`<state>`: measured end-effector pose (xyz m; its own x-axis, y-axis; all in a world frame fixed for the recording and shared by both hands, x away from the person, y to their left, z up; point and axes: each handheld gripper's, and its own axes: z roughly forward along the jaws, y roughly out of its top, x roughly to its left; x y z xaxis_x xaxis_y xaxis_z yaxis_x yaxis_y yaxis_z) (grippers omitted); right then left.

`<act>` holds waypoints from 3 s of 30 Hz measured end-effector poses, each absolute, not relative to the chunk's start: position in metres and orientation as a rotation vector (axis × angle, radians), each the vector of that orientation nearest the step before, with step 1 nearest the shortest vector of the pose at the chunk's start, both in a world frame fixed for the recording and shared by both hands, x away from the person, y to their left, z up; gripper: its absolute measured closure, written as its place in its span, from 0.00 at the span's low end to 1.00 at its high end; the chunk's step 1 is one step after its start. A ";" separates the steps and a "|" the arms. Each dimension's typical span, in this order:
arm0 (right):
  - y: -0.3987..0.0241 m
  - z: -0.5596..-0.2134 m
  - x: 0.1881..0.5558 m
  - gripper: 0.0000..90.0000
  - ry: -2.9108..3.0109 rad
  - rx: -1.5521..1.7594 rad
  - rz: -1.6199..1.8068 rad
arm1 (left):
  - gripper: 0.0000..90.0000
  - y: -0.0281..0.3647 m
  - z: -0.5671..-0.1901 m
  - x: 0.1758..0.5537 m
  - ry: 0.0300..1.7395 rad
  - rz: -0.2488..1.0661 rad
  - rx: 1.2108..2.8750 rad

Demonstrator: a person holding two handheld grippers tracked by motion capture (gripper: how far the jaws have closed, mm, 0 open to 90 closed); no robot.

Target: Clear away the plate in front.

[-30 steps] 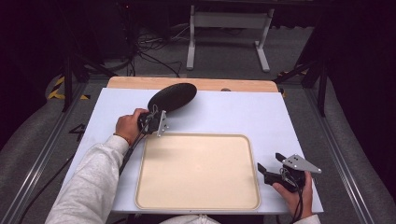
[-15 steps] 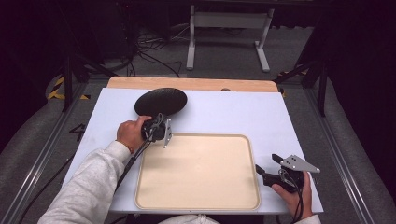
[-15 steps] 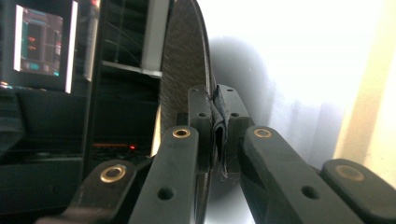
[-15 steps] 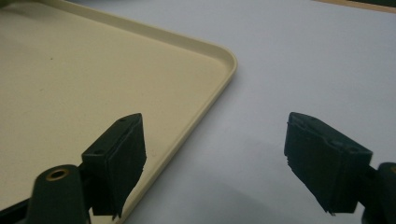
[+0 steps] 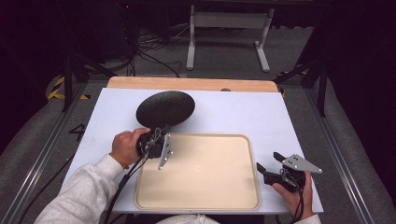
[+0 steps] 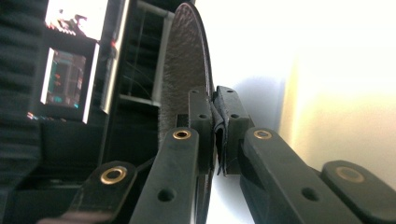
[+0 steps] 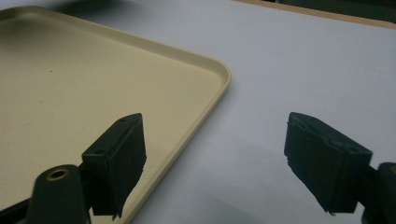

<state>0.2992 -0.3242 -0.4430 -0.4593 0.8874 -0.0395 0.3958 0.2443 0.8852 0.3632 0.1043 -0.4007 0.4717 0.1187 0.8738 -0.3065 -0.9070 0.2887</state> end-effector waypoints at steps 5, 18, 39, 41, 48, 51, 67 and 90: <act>-0.321 -0.442 0.298 0.23 1.974 1.136 1.150 | 0.97 0.101 -0.396 0.330 -0.248 1.380 2.278; -0.324 -0.441 0.297 0.23 1.952 1.149 1.138 | 0.96 0.073 -0.394 0.273 -0.470 1.282 2.204; -0.326 -0.442 0.298 0.21 1.953 1.157 1.136 | 0.95 0.065 -0.422 0.263 -0.508 1.101 2.231; -0.326 -0.441 0.297 0.21 1.955 1.156 1.131 | 0.95 0.064 -0.425 0.266 -0.512 1.090 2.241; -0.324 -0.442 0.297 0.21 1.968 1.151 1.122 | 0.96 0.061 -0.431 0.270 -0.530 0.987 2.252; -0.322 -0.443 0.297 0.21 1.973 1.150 1.116 | 0.95 0.061 -0.431 0.274 -0.512 0.921 2.264; -0.323 -0.445 0.299 0.21 1.982 1.155 1.110 | 0.87 0.060 -0.439 0.283 -0.453 0.700 2.343; -0.326 -0.444 0.297 0.21 1.960 1.146 1.142 | 0.80 0.057 -0.450 0.287 -0.429 0.591 2.375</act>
